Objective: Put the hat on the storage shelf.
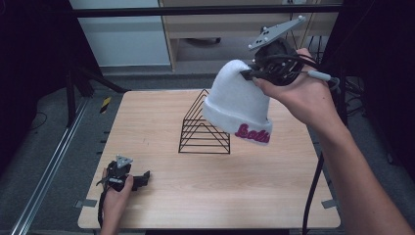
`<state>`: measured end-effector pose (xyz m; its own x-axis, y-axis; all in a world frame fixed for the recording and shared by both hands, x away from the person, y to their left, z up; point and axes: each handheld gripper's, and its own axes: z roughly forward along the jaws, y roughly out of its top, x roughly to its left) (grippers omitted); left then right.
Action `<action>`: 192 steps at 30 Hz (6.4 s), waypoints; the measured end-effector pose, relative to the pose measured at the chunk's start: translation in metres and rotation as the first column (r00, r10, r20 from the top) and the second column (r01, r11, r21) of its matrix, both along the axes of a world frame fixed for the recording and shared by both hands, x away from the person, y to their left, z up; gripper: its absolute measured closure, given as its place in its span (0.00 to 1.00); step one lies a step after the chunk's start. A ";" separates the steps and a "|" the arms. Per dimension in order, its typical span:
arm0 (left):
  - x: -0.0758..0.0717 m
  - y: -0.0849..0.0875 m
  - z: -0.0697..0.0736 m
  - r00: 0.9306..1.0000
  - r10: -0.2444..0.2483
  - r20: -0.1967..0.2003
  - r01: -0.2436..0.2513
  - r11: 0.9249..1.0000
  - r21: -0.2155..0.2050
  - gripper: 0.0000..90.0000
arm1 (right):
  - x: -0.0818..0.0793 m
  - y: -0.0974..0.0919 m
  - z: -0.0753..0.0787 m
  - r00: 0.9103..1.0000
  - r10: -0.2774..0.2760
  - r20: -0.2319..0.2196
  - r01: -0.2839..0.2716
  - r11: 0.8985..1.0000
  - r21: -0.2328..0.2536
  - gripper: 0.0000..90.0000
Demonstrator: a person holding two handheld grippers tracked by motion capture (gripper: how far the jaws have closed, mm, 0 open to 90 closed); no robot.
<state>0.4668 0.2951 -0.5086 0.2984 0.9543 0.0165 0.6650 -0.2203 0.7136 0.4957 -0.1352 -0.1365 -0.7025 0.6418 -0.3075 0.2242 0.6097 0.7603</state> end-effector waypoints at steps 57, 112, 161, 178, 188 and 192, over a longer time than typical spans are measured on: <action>0.001 0.000 0.000 1.000 0.000 -0.002 0.000 1.000 0.006 0.00 | 0.058 0.054 -0.008 0.985 0.152 0.078 -0.157 0.985 0.065 0.92; 0.003 0.000 0.000 1.000 0.005 0.000 -0.005 1.000 0.004 0.00 | 0.088 0.082 -0.082 0.972 0.231 -0.051 -0.229 0.972 0.050 0.91; 0.003 0.000 0.000 1.000 0.005 0.000 -0.005 1.000 0.004 0.00 | 0.101 0.100 -0.147 0.957 0.215 -0.195 -0.226 0.974 -0.034 0.90; 0.002 0.000 0.000 1.000 0.004 -0.003 -0.004 1.000 0.005 0.00 | 0.098 0.094 -0.167 0.950 0.204 -0.235 -0.216 0.976 -0.030 0.88; 0.002 0.000 0.000 1.000 0.004 -0.003 -0.004 1.000 0.004 0.00 | 0.091 0.089 -0.169 0.952 0.195 -0.236 -0.203 0.979 -0.013 0.82; 0.002 0.000 0.000 1.000 0.004 -0.003 -0.004 1.000 0.004 0.00 | 0.089 0.089 -0.167 0.953 0.197 -0.232 -0.204 0.979 -0.007 0.80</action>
<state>0.4693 0.2950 -0.5084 0.2946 0.9554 0.0198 0.6679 -0.2207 0.7107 0.5844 -0.0462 -0.3039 -0.8697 0.4730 -0.1409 0.2604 0.6823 0.6831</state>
